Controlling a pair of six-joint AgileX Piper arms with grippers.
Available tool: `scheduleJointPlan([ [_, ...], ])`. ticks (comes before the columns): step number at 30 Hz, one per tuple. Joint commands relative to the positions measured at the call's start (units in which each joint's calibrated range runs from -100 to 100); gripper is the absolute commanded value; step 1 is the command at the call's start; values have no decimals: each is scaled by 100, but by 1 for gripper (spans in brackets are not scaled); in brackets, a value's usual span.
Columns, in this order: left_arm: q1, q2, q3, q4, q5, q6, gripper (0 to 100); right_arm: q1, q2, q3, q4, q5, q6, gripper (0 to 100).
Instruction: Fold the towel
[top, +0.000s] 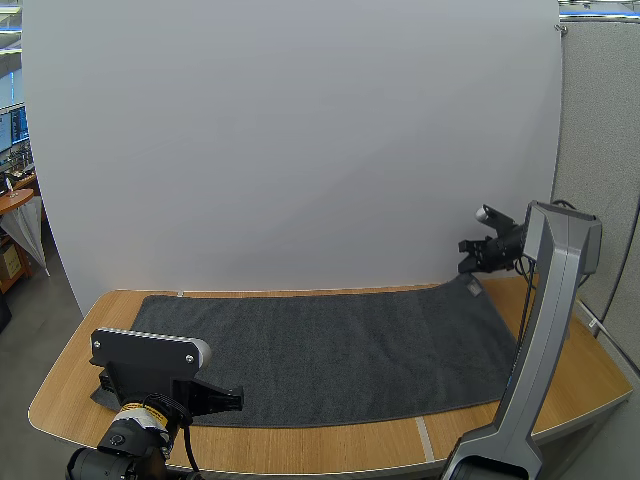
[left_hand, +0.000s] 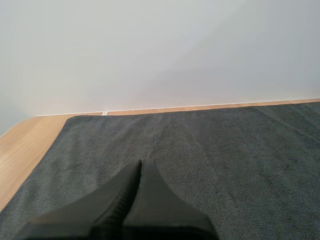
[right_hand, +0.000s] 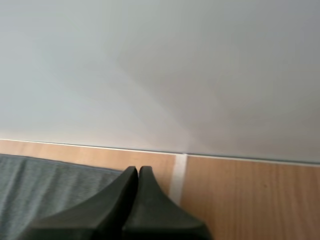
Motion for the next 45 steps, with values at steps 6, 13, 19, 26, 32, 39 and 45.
scheduleJointPlan([
  [6,-3,-31,0,-93,-125,-16,0,334,-620,22,-64,294,27,0],
  [13,-3,-31,0,-93,-125,-16,0,651,-1091,22,-147,294,306,0],
  [19,-3,-31,0,-93,-125,-16,0,950,-1372,64,-337,294,543,0],
  [26,-3,-31,0,-93,-125,-16,0,1338,-1725,580,-300,294,403,0],
  [32,-3,-31,0,-93,-125,-16,0,1712,-1910,866,-292,294,276,0],
  [39,-3,-31,0,-93,-125,-16,0,2109,-1952,866,-314,294,276,0],
  [45,-3,-31,0,-93,-125,-16,0,2495,-2089,866,-299,294,298,0],
])
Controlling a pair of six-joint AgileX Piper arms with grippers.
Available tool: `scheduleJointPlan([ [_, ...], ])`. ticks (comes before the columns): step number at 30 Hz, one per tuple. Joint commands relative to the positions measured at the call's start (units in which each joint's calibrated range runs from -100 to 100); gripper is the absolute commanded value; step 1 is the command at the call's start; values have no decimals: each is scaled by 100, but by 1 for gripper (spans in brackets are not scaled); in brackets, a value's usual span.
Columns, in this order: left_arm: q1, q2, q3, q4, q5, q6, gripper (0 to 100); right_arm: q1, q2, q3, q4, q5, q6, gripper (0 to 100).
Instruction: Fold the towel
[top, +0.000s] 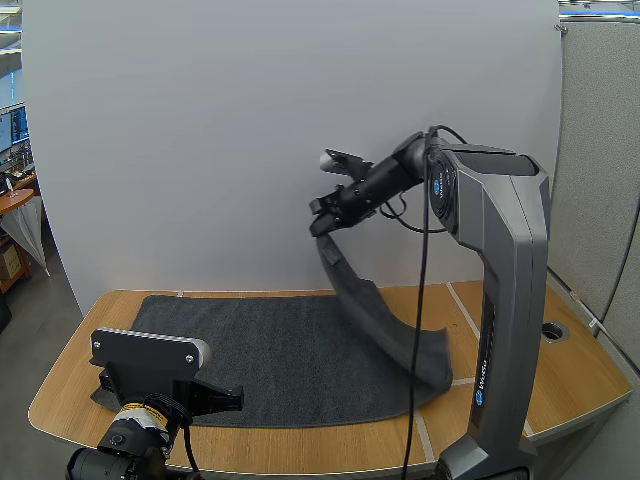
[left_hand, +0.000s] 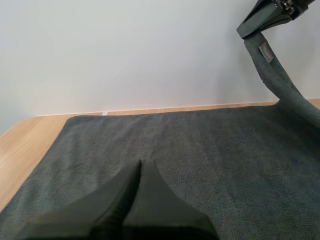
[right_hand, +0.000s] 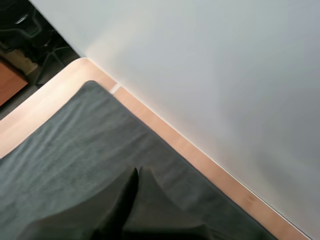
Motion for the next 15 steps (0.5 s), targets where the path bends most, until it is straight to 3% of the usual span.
scheduleJointPlan([
  [1,-3,-31,0,-93,-125,-16,0,291,-239,23,8,54,-12,0],
  [15,-3,-31,0,-93,-125,-16,0,1019,-248,23,-1,54,210,0],
])
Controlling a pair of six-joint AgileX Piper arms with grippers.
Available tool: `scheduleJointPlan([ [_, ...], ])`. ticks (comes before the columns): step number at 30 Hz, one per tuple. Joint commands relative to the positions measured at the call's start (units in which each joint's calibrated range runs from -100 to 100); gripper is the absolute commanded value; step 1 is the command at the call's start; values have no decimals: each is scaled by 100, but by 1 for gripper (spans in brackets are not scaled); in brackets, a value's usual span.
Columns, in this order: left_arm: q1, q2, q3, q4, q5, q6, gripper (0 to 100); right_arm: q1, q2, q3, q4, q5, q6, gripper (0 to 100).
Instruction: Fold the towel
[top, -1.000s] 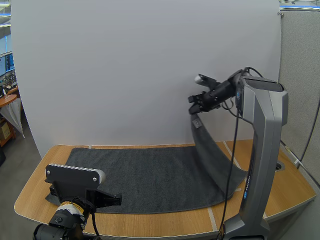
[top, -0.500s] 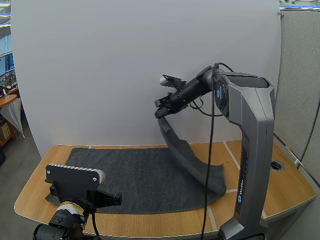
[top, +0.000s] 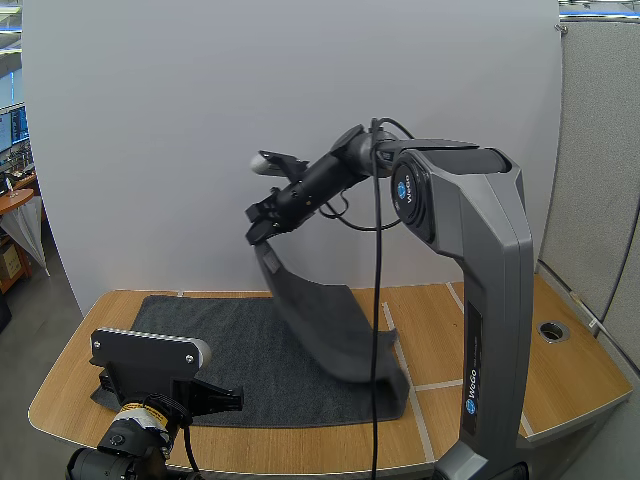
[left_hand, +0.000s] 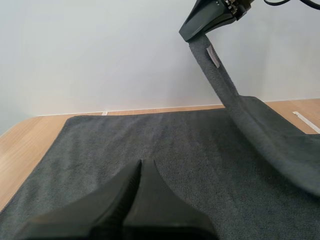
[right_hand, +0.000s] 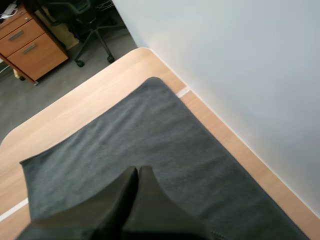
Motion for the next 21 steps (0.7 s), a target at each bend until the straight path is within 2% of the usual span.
scheduleJointPlan([
  [1,-3,-31,0,-93,-125,-16,0,229,-110,14,-15,54,102,0],
  [10,-3,-31,0,-93,-125,-16,0,626,-110,14,-56,-4,156,0],
  [21,-3,-31,0,-93,-125,-16,0,944,363,14,-349,-1350,342,0],
])
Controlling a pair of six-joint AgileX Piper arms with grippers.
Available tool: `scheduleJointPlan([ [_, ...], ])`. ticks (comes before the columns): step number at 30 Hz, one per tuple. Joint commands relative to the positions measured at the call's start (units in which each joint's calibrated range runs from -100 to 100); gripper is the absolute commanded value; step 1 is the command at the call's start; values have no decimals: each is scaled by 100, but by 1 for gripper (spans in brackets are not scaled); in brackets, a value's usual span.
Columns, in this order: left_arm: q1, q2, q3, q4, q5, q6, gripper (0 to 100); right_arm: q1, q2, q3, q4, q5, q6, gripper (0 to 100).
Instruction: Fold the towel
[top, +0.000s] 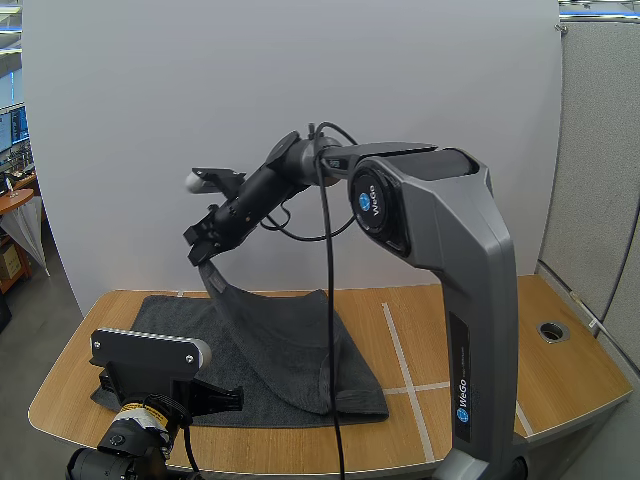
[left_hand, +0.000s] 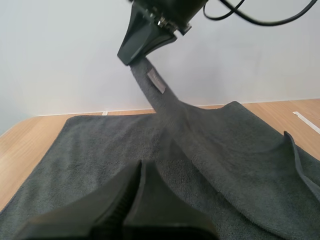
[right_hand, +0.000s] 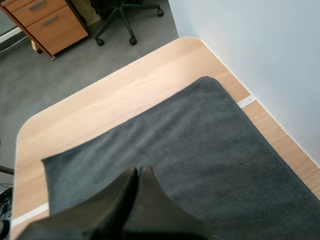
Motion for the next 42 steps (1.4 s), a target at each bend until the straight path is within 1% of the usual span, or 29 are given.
scheduleJointPlan([
  [1,-3,-31,0,-93,-125,-16,0,27,174,14,-79,-456,53,0],
  [6,-3,-31,0,-93,-125,-16,0,111,460,14,-90,-876,44,0],
  [16,-3,-31,0,-93,-125,-16,0,482,672,-3,-256,-2306,7,0],
  [18,-3,-31,0,-93,-125,-16,0,527,787,-106,-302,-2411,7,0],
  [29,-3,-31,0,-93,-125,-16,0,555,1270,-1009,-278,-2839,41,0],
  [34,-3,-31,0,-93,-125,-16,0,637,1365,-1155,-295,-3372,7,0],
  [42,-3,-31,0,-93,-125,-16,0,807,1475,-1155,-295,-4591,-190,0],
])
